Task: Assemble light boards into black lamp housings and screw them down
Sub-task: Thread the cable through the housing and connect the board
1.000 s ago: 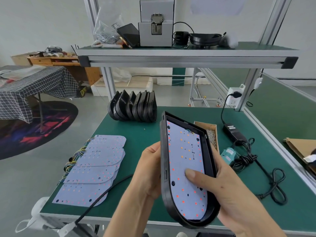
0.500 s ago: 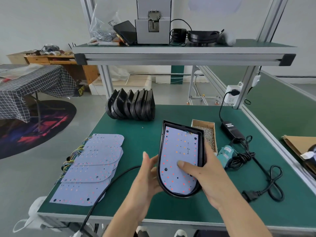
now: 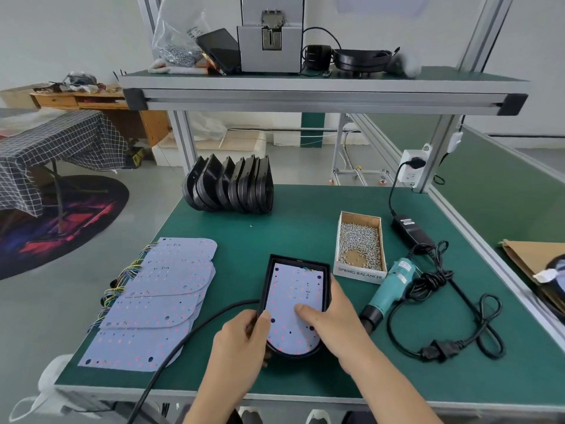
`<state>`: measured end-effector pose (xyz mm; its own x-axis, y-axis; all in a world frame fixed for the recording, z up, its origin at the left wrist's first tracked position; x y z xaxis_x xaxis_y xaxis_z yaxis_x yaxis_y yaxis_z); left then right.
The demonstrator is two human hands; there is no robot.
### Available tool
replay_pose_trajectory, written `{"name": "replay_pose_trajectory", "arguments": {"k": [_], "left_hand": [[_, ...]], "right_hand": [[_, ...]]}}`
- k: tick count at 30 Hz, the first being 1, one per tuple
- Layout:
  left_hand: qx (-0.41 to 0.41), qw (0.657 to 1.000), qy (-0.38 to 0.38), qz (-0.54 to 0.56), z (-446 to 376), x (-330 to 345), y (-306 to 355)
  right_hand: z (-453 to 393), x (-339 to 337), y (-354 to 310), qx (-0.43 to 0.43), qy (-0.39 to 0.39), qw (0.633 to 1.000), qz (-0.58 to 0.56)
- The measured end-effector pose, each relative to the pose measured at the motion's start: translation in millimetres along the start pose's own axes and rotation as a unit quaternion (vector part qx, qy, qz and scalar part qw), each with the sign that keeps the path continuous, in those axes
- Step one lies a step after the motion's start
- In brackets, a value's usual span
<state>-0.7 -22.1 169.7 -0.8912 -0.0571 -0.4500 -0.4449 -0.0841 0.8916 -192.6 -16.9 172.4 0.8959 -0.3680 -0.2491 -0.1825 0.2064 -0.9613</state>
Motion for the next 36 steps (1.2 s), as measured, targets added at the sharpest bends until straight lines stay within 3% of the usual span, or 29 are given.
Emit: {"name": "replay_pose_trajectory", "arguments": {"k": [5,11,13,16,21,26,29,31,36], "left_hand": [[-0.029,0.999,-0.007,0.031,9,-4,-15],[0.039,0.994,0.058,-0.082,13,1,3],[0.059,0.982,0.067,-0.165,17,7,6],[0.054,0.954,0.077,-0.286,24,16,6],[0.039,0.935,0.072,-0.346,27,23,9],[0.009,0.952,0.069,-0.299,30,25,11],[0.013,0.964,0.072,-0.254,32,20,7],[0.026,0.972,0.069,-0.221,36,16,7],[0.019,0.984,0.042,-0.170,34,10,11]], "right_hand": [[19,5,0,-0.004,0.007,0.997,0.081],[22,9,-8,-0.087,0.068,0.963,0.245],[20,8,-6,-0.101,0.080,0.951,0.280],[18,6,2,-0.107,0.072,0.938,0.321],[9,3,3,-0.120,0.047,0.921,0.369],[10,-19,-7,-0.138,0.061,0.949,0.277],[17,-59,-9,-0.160,0.191,0.941,0.230],[17,-88,-1,-0.106,0.250,0.930,0.248],[9,-96,14,0.036,0.188,0.929,0.316]]}}
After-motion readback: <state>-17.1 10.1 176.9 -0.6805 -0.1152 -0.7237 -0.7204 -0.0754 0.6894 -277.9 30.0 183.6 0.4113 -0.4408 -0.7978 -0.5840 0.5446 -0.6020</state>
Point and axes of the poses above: each hand's wrist, its own z-axis away from the middle knuckle, its own x-axis out of the palm, y = z × x, the point moved 3 cm from there along -z, towards the middle knuckle, and after that the axes turned 8 degrees about y, right-handed, at the moved point
